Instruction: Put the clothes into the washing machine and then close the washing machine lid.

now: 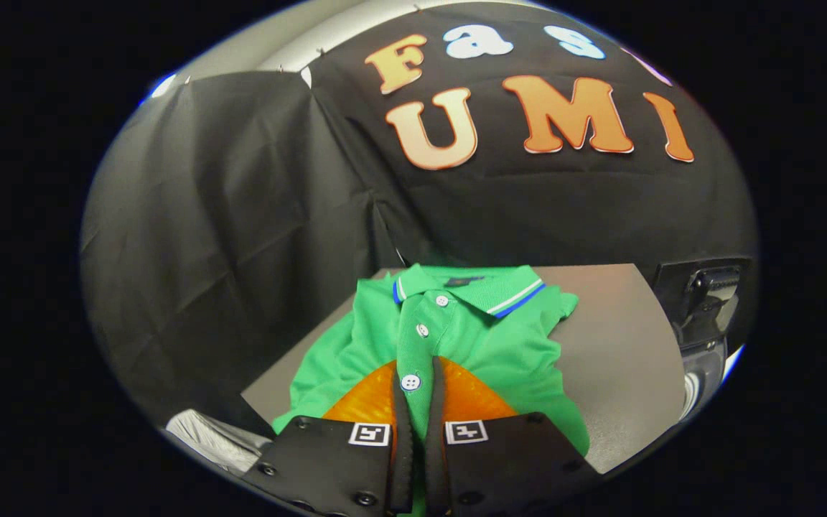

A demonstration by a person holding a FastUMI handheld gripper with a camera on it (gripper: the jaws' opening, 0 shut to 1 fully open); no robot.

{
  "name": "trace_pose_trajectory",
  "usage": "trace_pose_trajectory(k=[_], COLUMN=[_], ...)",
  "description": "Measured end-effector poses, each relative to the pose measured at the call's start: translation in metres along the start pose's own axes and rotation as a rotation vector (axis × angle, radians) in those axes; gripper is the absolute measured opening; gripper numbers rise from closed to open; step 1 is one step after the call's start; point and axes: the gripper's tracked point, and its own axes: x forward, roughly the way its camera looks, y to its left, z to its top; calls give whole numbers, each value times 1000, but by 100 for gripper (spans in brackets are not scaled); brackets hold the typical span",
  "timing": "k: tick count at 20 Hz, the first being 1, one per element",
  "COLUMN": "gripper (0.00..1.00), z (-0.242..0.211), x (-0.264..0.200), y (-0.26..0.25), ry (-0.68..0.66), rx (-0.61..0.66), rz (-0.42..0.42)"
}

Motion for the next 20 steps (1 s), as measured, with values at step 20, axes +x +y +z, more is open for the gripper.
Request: trace_pose_trajectory(k=[20], gripper=[14], z=[177], x=[-203], y=[-42], ry=[-446], rx=[-61], rz=[116])
